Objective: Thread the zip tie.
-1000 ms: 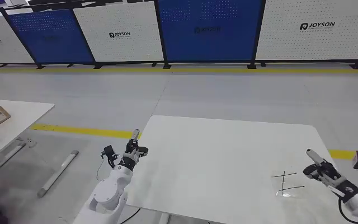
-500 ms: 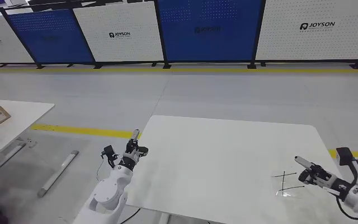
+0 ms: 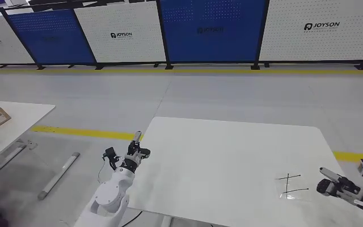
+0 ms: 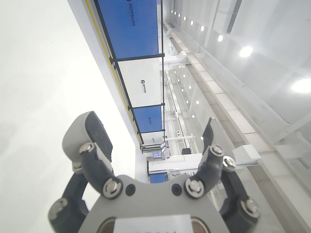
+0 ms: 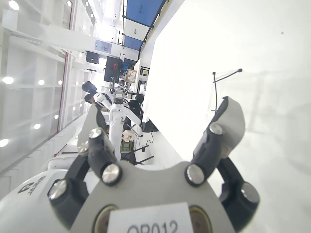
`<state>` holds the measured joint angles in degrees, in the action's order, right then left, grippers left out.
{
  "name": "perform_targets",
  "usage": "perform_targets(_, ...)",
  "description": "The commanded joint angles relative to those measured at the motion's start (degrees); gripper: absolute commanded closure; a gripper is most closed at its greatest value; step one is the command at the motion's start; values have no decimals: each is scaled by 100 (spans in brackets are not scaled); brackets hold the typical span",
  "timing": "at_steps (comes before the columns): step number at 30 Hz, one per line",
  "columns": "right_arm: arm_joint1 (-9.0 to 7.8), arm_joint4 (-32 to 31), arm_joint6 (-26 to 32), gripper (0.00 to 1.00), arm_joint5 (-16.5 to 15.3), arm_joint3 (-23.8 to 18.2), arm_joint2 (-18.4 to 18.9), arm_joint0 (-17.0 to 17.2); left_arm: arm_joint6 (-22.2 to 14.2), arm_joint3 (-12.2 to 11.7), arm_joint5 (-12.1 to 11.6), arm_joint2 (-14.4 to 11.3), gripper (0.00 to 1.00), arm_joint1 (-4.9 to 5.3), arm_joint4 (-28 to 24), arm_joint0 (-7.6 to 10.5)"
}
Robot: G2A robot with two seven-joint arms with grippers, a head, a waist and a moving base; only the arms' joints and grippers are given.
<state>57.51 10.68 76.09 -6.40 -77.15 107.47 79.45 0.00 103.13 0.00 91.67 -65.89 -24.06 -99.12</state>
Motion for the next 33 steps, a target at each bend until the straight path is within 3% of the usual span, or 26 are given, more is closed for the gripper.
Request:
perform_targets(1, -34, 13, 122, 0, -7, 281, 20, -107, 0, 0, 0, 0, 0, 0, 0, 0)
perform_targets(6, -100, -315, 348, 0, 4, 637, -239, -369, 0, 0, 0, 0, 0, 0, 0, 0)
perform_targets(33, -121, -520, 264, 0, 11, 659, -219, -362, 0, 0, 0, 0, 0, 0, 0, 0)
